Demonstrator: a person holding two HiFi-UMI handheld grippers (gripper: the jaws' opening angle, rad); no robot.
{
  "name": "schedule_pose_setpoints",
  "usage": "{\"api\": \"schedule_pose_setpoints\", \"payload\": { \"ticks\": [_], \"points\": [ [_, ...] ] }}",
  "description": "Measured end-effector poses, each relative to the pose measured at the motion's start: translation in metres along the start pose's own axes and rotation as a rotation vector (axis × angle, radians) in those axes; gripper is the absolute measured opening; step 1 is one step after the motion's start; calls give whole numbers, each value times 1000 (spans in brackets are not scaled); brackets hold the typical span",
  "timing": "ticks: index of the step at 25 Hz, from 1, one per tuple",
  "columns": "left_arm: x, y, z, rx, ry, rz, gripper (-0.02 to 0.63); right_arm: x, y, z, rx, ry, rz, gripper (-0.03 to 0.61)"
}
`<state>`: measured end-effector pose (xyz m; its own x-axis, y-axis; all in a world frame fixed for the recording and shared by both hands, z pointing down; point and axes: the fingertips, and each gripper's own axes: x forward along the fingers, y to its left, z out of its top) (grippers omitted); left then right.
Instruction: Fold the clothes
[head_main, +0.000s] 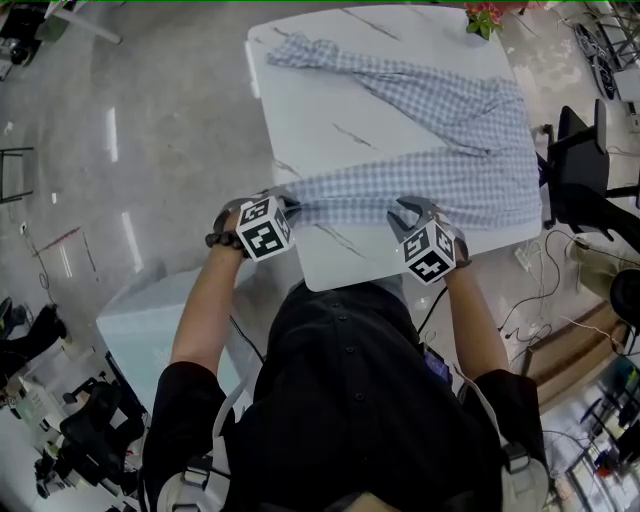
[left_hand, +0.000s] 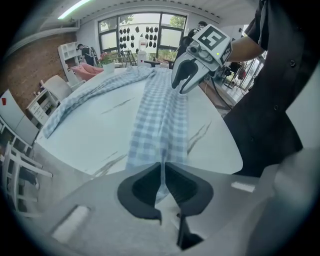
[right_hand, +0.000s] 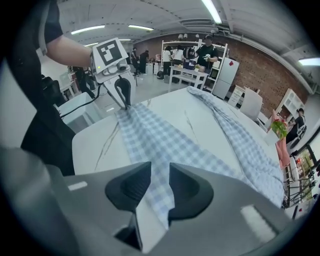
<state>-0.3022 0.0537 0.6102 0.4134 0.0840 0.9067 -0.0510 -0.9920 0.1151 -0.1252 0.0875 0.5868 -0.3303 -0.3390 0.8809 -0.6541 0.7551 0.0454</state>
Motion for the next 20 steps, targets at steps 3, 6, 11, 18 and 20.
{"api": "schedule_pose_setpoints", "payload": {
  "ticks": [3, 6, 11, 18, 20],
  "points": [
    [-3, -13, 1, -19, -8, -12, 32, 1, 19, -5, -29, -6, 70, 117],
    [-3, -27, 0, -28, -12, -3, 32, 7, 45, -4, -89, 0, 137, 117],
    [-4, -39, 0, -48, -32, 35, 35, 20, 72, 7, -171, 3, 211, 117],
    [-2, -48, -6, -98, -66, 54, 37, 35, 112, 37, -277, -28, 289, 117],
    [-3, -49, -6, -115, -74, 52, 37, 42, 121, 44, -302, -27, 303, 117]
  ]
}}
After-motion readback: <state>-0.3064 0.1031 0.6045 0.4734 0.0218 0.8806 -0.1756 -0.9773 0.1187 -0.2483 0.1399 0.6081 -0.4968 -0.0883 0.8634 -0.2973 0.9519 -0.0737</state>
